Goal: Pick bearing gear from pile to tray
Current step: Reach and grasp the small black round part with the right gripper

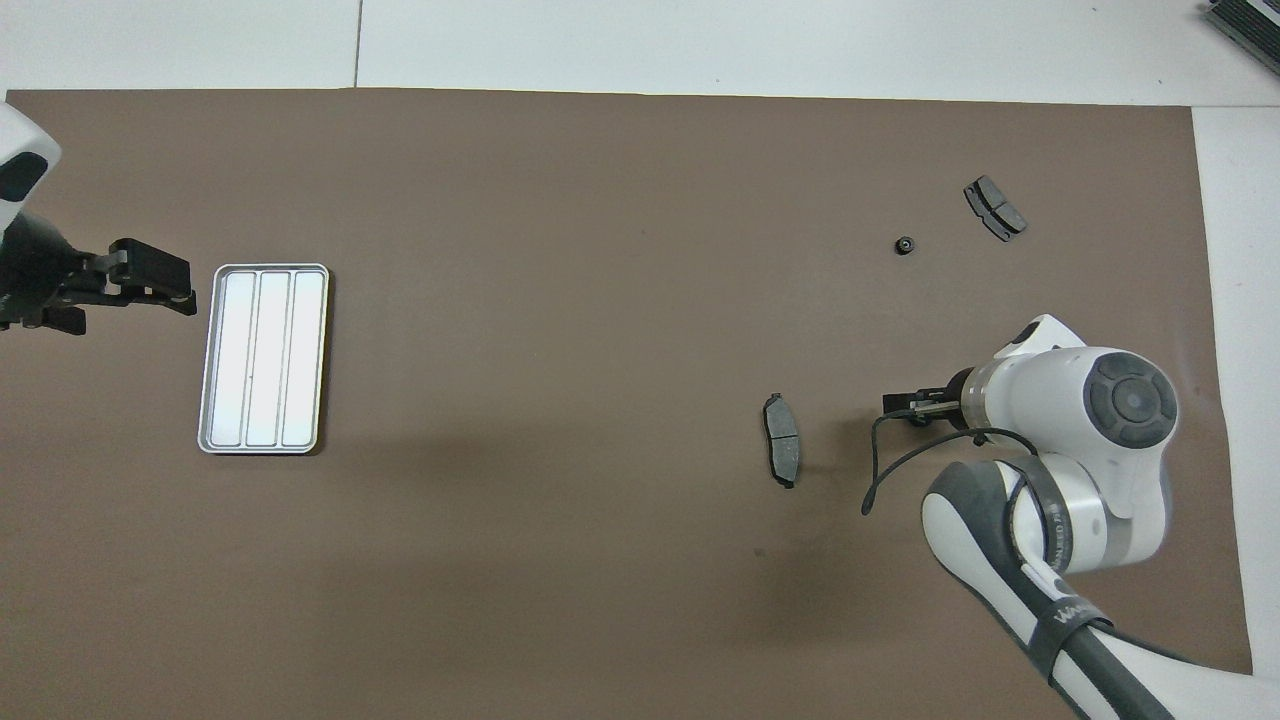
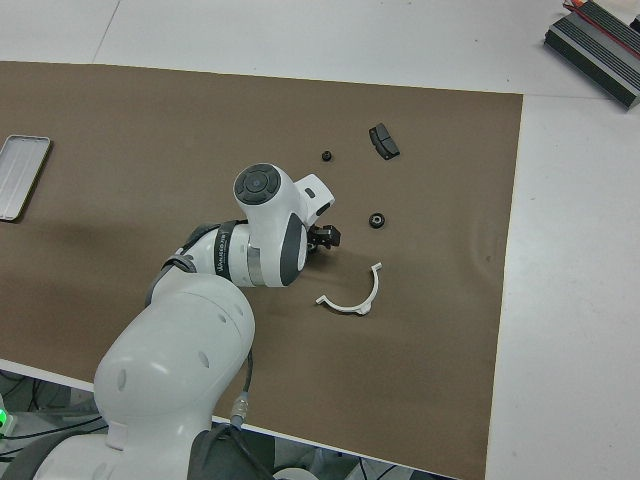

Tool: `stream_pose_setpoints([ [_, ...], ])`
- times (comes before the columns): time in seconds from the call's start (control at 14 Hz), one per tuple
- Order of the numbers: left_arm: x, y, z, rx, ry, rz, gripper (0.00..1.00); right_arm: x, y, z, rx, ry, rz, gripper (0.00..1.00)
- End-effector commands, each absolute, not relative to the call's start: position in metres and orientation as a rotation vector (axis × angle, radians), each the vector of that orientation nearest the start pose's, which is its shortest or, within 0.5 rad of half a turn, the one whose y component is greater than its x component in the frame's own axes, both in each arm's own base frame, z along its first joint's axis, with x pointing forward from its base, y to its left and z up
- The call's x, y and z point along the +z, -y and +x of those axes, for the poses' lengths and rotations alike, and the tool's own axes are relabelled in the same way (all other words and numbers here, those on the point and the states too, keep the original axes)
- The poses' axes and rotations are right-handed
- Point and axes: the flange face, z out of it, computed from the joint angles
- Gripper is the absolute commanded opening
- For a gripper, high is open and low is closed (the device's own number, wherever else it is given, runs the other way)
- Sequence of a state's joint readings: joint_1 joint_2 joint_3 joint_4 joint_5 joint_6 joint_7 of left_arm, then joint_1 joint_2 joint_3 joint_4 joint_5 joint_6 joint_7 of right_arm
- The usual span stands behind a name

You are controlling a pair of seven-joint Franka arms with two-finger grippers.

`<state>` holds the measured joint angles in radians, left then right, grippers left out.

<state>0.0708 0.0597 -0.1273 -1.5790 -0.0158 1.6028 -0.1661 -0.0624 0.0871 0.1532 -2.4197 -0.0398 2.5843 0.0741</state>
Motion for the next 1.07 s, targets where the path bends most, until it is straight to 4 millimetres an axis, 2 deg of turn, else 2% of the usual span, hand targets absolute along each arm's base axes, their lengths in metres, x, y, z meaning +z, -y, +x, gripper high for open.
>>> stream_pose_setpoints([
  [0.0, 0.592, 0.03, 0.565, 0.042, 0.171, -3.14, 1.0, 0.279, -0.05, 0.492, -0.137, 0.091, -3.125, 0.95],
  [0.07, 0.592, 0.03, 0.565, 0.042, 0.169, -3.141, 1.0, 0.279, -0.051, 0.491, -0.137, 0.094, -3.125, 0.9],
  [0.14, 0.592, 0.03, 0.565, 0.042, 0.171, -3.14, 1.0, 0.279, -0.052, 0.491, -0.135, 0.096, -3.125, 0.8],
  [0.5, 0.592, 0.03, 0.565, 0.042, 0.169, -3.141, 1.0, 0.286, -0.048, 0.501, -0.171, 0.076, -3.122, 0.1],
  [0.57, 0.592, 0.03, 0.565, 0.042, 0.171, -3.14, 1.0, 0.292, -0.05, 0.504, -0.187, 0.081, -3.12, 0.0],
  [0.71, 0.592, 0.031, 0.565, 0.042, 0.169, -3.141, 1.0, 0.305, -0.059, 0.512, -0.222, 0.083, -3.115, 0.0],
  [1.0, 0.592, 0.03, 0.565, 0.042, 0.169, -3.141, 1.0, 0.334, -0.128, 0.534, -0.221, 0.016, -3.09, 0.0],
])
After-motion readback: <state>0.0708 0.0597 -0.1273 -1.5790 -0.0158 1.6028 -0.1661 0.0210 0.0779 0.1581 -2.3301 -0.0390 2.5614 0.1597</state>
